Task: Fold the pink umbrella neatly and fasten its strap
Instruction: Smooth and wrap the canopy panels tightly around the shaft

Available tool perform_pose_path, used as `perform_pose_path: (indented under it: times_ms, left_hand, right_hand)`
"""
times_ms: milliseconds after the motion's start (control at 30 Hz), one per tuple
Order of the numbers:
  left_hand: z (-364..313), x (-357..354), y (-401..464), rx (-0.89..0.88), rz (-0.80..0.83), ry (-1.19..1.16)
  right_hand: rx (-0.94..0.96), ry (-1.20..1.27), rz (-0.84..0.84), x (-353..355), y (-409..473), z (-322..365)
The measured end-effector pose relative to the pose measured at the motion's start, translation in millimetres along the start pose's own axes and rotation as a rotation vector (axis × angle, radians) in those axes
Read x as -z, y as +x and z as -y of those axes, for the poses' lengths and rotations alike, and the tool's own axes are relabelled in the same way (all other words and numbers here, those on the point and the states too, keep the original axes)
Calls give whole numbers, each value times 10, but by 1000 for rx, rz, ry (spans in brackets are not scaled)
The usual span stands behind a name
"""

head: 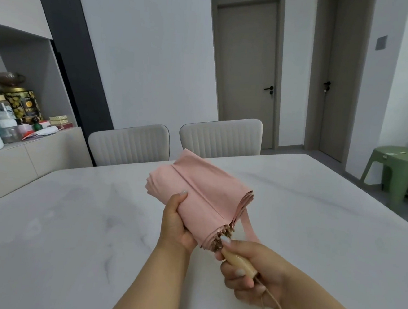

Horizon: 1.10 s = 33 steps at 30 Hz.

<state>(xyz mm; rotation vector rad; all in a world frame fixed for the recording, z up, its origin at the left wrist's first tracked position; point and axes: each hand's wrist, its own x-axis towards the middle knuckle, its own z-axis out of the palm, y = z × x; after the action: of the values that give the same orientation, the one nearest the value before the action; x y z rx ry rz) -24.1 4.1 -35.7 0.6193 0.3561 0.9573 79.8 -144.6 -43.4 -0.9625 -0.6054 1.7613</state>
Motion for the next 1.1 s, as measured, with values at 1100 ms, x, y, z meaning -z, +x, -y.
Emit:
perform_pose_path:
  times_ms: [1100]
  left_hand:
    - [-61,-227,-12,205,205,94]
  right_hand:
    - [335,-564,-451,-242,63,-148]
